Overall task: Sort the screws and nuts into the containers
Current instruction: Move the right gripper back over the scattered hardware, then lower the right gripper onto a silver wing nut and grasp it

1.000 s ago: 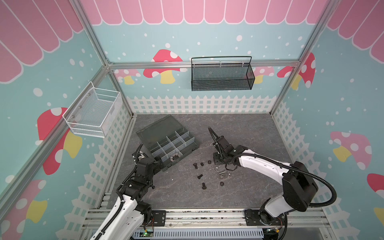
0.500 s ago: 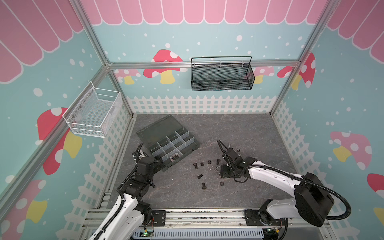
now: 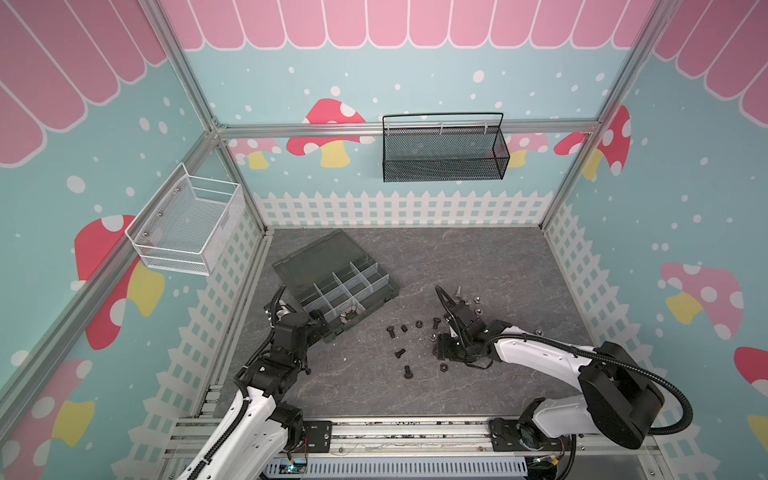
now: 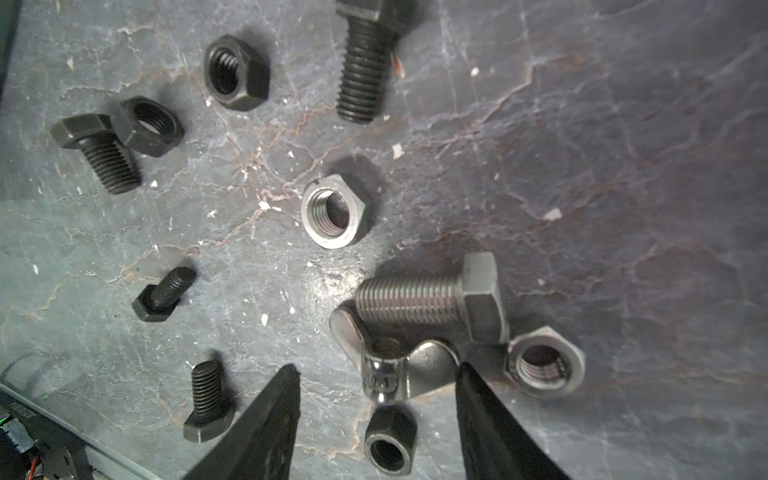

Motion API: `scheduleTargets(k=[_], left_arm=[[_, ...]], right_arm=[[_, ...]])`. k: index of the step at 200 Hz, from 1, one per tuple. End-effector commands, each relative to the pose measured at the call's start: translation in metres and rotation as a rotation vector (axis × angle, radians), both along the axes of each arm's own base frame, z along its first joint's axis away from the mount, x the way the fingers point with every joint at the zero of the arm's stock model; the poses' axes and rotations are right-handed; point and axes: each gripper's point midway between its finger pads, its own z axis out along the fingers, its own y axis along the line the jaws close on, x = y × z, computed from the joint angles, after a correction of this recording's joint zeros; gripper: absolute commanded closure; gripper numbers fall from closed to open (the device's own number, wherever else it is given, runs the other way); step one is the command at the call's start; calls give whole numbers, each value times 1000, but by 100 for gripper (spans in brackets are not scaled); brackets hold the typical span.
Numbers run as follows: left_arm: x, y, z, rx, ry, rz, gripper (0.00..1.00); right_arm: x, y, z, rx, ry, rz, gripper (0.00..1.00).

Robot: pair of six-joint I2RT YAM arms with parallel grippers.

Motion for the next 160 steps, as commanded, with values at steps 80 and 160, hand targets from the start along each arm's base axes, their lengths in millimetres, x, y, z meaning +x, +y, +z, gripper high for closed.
scheduleTargets(k=[80,160], left_arm=[[0,2,-2,-14,-4,17,0],[3,1,0,-3,-8,11,0]], right_arm=[[15,36,-7,-62,-22,154,39],[8,12,-9,-254,-7,154,37]])
